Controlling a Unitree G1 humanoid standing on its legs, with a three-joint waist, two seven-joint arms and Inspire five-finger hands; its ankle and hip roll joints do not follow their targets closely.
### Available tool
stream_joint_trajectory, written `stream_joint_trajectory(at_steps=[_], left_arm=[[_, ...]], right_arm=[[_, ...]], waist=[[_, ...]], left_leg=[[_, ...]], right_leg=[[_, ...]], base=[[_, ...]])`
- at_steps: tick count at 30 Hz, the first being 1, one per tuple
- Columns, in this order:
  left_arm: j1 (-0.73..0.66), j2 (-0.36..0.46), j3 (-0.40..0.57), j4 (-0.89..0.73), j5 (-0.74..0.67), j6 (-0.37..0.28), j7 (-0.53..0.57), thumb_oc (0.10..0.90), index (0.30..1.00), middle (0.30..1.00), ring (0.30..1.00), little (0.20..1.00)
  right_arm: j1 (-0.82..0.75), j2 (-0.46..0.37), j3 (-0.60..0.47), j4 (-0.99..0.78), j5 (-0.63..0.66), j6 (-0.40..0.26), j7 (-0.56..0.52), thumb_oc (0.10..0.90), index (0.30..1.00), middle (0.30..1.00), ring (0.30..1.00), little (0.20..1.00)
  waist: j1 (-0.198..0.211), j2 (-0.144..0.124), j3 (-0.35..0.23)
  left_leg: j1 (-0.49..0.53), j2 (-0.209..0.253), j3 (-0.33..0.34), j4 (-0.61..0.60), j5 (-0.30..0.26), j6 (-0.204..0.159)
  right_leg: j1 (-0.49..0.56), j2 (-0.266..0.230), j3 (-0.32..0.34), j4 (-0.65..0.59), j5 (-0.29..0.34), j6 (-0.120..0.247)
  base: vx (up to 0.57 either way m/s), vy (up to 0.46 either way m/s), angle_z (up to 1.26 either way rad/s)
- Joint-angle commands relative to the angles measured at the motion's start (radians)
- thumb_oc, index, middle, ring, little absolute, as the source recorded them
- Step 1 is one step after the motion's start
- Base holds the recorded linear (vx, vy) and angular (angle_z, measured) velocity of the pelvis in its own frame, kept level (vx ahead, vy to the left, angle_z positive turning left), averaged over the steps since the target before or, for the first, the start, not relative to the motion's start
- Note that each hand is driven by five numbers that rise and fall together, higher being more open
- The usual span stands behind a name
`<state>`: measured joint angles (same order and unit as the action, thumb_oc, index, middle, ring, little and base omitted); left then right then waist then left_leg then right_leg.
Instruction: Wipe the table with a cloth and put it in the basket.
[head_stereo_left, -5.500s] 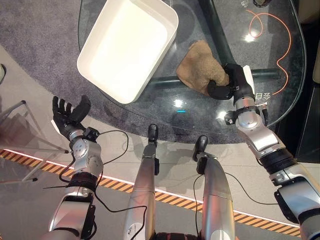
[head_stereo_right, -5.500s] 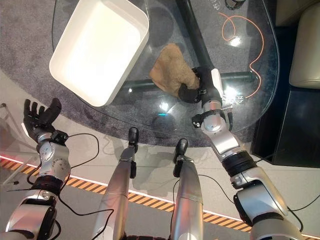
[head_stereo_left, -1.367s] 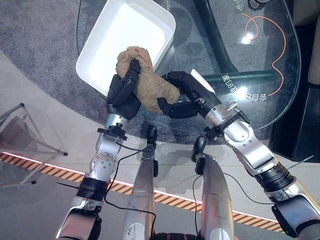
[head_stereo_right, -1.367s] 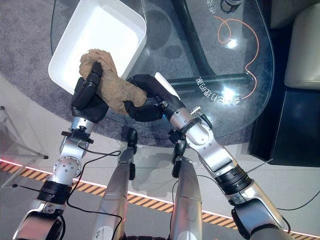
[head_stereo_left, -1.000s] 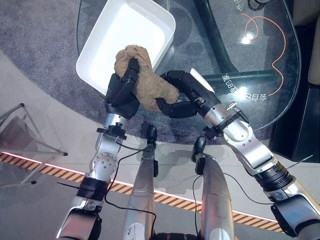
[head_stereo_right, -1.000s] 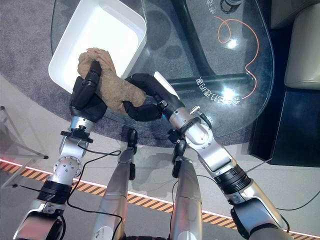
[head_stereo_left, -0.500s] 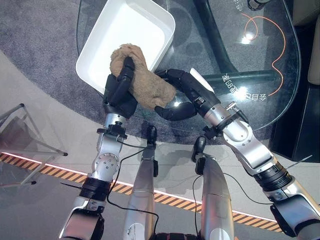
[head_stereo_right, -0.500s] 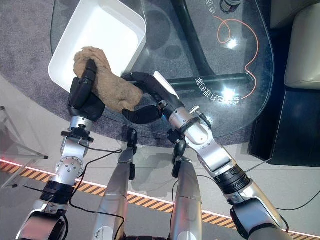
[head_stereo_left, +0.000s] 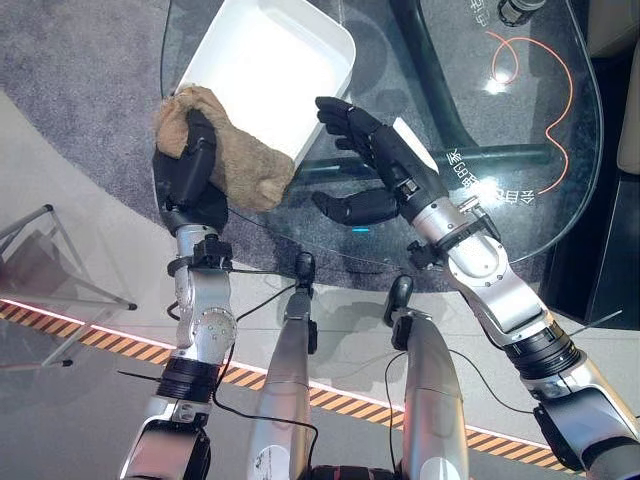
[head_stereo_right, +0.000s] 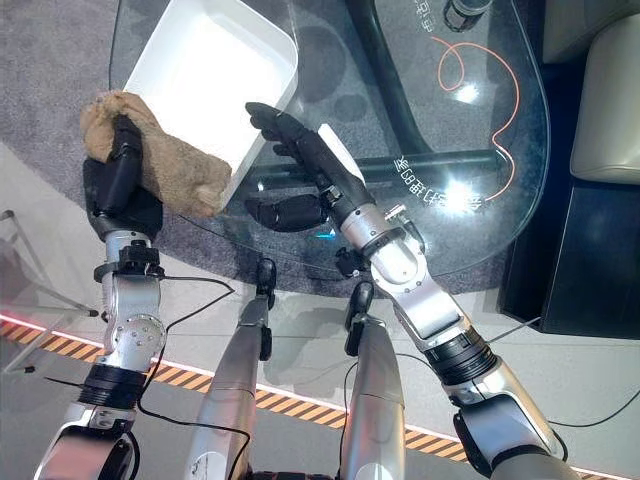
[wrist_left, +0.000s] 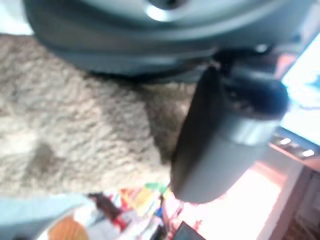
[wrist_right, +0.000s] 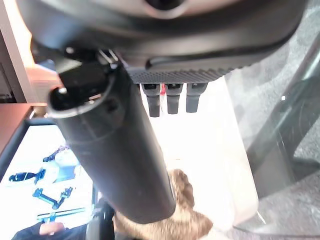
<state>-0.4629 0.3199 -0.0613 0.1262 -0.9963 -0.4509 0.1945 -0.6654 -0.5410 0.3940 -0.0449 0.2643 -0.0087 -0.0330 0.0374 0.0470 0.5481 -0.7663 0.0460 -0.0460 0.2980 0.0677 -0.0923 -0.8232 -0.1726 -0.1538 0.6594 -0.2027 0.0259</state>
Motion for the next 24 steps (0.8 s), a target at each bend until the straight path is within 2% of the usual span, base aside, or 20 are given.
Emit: stream_joint_trajectory(at_steps=[1,7,8,9,13,16,21,22,24], left_arm=[[-0.127,0.036,0.077,-0.146,0.155,-0.150,0.007,0.100,0.300,0.300,0.300,0.200],[-0.149,0.050,0.078,-0.140,0.258,-0.157,0.066,0.100,0.300,0.300,0.300,0.200],[-0.157,0.057,0.082,-0.132,0.302,-0.158,0.087,0.100,0.300,0.300,0.300,0.200],[-0.159,0.063,0.085,-0.126,0.312,-0.160,0.090,0.100,0.300,0.300,0.300,0.200],[-0.165,0.077,0.091,-0.117,0.373,-0.158,0.118,0.100,0.300,0.300,0.300,0.200],[-0.170,0.127,0.101,-0.076,0.494,-0.173,0.171,0.100,0.300,0.300,0.300,0.200],[-0.182,0.177,0.112,-0.019,0.539,-0.181,0.209,0.100,0.300,0.300,0.300,0.200],[-0.184,0.181,0.111,-0.013,0.541,-0.183,0.213,0.100,0.300,0.300,0.300,0.200],[-0.213,0.222,0.098,0.051,0.605,-0.186,0.273,0.100,0.300,0.300,0.300,0.200]], right_arm=[[-0.121,0.049,-0.068,-0.061,-0.006,-0.133,-0.066,0.800,0.900,0.900,0.900,0.900],[-0.096,0.053,-0.104,-0.032,-0.040,-0.166,-0.169,0.800,0.900,0.900,0.900,0.900],[-0.077,0.055,-0.129,-0.015,-0.081,-0.179,-0.251,0.800,0.900,0.900,0.900,0.900],[-0.068,0.052,-0.139,-0.003,-0.107,-0.186,-0.288,0.800,0.900,0.900,0.900,0.900],[-0.043,0.045,-0.165,0.021,-0.141,-0.206,-0.379,0.800,0.900,0.900,0.900,0.900],[0.031,0.028,-0.243,0.103,-0.112,-0.267,-0.551,0.800,0.900,0.900,0.900,0.900],[0.090,0.008,-0.302,0.230,-0.103,-0.324,-0.722,0.800,0.900,0.900,0.900,0.900],[0.092,0.006,-0.305,0.241,-0.099,-0.330,-0.729,0.800,0.900,0.900,0.900,0.900],[0.092,-0.022,-0.323,0.358,-0.071,-0.339,-0.854,0.800,0.900,0.900,0.900,0.900]], waist=[[0.008,-0.018,-0.028],[-0.003,-0.017,-0.028],[-0.009,-0.016,-0.028],[-0.013,-0.015,-0.028],[-0.021,-0.014,-0.028],[-0.038,-0.014,-0.028],[-0.052,-0.012,-0.028],[-0.053,-0.012,-0.028],[-0.061,-0.009,-0.028]], left_leg=[[0.041,-0.075,0.077,0.111,-0.106,0.057],[0.042,-0.072,0.083,0.114,-0.110,0.056],[0.039,-0.072,0.084,0.116,-0.112,0.056],[0.039,-0.071,0.086,0.116,-0.113,0.056],[0.038,-0.068,0.090,0.115,-0.114,0.057],[0.041,-0.062,0.095,0.115,-0.122,0.056],[0.047,-0.058,0.098,0.114,-0.130,0.055],[0.047,-0.057,0.098,0.114,-0.131,0.055],[0.049,-0.053,0.102,0.116,-0.133,0.055]], right_leg=[[0.068,0.063,-0.040,-0.149,0.109,0.026],[0.065,0.064,-0.032,-0.146,0.108,0.026],[0.061,0.066,-0.028,-0.144,0.106,0.027],[0.059,0.067,-0.025,-0.143,0.106,0.027],[0.055,0.071,-0.017,-0.143,0.105,0.026],[0.053,0.075,-0.006,-0.139,0.101,0.028],[0.055,0.082,0.007,-0.140,0.097,0.029],[0.056,0.083,0.008,-0.140,0.097,0.029],[0.055,0.089,0.017,-0.139,0.096,0.030]], base=[[0.00,0.000,0.00],[0.00,0.000,0.00],[0.01,0.037,-0.01],[0.01,0.052,-0.02],[0.00,0.035,-0.04],[0.01,0.048,-0.05],[0.01,0.039,-0.03],[0.01,0.037,-0.09],[0.01,0.047,-0.14]])
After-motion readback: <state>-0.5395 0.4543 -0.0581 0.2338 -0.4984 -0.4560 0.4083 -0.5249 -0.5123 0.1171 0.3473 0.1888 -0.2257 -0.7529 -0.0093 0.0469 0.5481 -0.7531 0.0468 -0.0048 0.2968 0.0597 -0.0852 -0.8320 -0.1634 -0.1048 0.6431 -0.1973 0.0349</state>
